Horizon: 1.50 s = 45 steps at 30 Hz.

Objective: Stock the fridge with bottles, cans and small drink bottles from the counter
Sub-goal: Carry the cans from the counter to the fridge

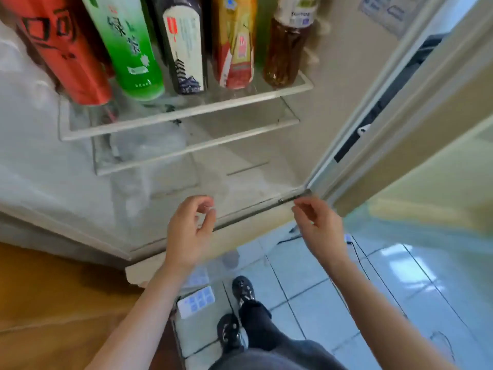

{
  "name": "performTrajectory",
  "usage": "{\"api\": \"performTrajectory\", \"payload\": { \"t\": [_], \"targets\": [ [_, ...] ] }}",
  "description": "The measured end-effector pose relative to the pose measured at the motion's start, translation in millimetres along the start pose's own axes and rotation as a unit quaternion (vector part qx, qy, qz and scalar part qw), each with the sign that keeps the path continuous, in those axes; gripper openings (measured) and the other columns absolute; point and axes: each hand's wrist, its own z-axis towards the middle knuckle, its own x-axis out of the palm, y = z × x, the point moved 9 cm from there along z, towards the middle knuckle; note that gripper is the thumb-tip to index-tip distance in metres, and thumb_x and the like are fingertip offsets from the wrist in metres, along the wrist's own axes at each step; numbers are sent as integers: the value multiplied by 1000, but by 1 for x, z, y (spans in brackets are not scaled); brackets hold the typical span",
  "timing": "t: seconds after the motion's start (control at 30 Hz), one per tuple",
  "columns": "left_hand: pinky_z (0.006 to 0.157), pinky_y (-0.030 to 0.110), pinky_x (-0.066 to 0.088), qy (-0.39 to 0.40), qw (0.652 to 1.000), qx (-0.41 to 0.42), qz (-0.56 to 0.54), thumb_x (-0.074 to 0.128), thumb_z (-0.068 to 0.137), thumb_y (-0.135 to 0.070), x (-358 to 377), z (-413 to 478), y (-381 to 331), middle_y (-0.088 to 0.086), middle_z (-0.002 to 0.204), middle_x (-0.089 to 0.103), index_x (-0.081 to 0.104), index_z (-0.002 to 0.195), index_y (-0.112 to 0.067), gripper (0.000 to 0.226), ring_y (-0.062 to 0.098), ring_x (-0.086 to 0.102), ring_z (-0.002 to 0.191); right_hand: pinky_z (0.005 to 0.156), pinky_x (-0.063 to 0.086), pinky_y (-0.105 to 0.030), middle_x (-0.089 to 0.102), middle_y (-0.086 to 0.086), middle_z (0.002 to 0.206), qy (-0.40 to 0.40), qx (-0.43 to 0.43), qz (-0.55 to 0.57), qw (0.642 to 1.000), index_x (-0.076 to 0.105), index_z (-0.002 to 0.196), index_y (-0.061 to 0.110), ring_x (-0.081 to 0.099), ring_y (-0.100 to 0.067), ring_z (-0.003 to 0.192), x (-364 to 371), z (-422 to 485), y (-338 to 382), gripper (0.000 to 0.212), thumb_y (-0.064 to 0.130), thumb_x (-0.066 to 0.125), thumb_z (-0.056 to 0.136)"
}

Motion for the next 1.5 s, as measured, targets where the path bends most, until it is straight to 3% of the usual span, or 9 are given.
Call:
{"api": "performTrajectory", "payload": {
  "t": [0.23, 0.4, 0.5, 0.67, 0.97, 1.13, 1.27, 1.4, 1.5],
  "targets": [
    [76, 23, 46, 317, 944, -85, 30, 60, 91, -20, 136, -120, 56, -22, 88, 60, 61, 102, -28, 14, -7, 57, 82, 86, 44, -28, 65, 3, 113, 116, 144, -284, 941, 61, 117, 19, 58, -20, 107, -21, -130, -170, 28, 28, 52, 91],
    [78, 23, 39, 537, 823, -108, 151, 49, 96, -38, 198, -209, 79, -7, 117, 62, 57, 118, -25, 27, 8, 55, 95, 69, 38, -24, 66, -5, 106, 143, 429, -215, 866, 61, 111, 19, 60, -23, 94, -50, -271, -289, 28, 34, 46, 92],
    [82, 23, 38, 626, 735, -89, 244, 49, 96, -40, 215, -261, 82, 0, 124, 59, 56, 121, -22, 32, 17, 55, 108, 61, 37, -27, 64, -8, 81, 122, 524, -156, 828, 59, 84, 15, 62, -28, 89, -70, -361, -327, 21, 29, 46, 91],
    [83, 22, 38, 646, 708, -91, 271, 51, 95, -36, 236, -338, 63, 3, 123, 61, 59, 121, -16, 34, 17, 55, 112, 61, 37, -30, 61, -10, 76, 49, 587, -73, 805, 57, 81, 9, 62, -33, 88, -92, -485, -358, 21, 24, 47, 90],
    [86, 25, 39, 695, 637, -6, 335, 47, 97, -35, 288, -548, -5, 6, 120, 63, 62, 113, -13, 31, 23, 57, 111, 82, 43, -28, 65, -1, 109, -19, 638, -3, 770, 60, 106, 19, 58, -22, 104, -141, -729, -415, 26, 34, 43, 94],
    [83, 21, 36, 743, 558, 86, 359, 49, 96, -37, 312, -681, -72, 1, 122, 62, 61, 115, -20, 29, 17, 56, 112, 63, 34, -29, 60, -3, 78, -140, 700, 99, 694, 43, 67, 20, 53, -22, 77, -167, -882, -438, 28, 28, 43, 93],
    [88, 21, 37, 763, 503, 170, 368, 49, 96, -35, 344, -764, -130, 2, 123, 62, 59, 119, -19, 30, 17, 56, 112, 54, 30, -27, 45, 6, 59, -204, 735, 144, 631, 42, 62, 19, 47, -20, 67, -168, -967, -446, 29, 25, 45, 89],
    [89, 26, 44, 777, 448, 214, 387, 51, 95, -34, 380, -839, -171, 5, 112, 63, 60, 113, -15, 27, 21, 59, 104, 59, 35, -28, 58, 4, 63, -270, 758, 218, 552, 55, 68, 18, 56, -21, 70, -147, -1033, -457, 25, 25, 46, 90],
    [67, 26, 44, 791, 397, 226, 407, 48, 98, -28, 416, -899, -189, 8, 98, 59, 58, 98, -10, 21, 21, 55, 84, 62, 39, -28, 59, 1, 66, -336, 754, 288, 485, 57, 67, 17, 61, -22, 78, -138, -1074, -464, 26, 19, 46, 91]
  ]
}}
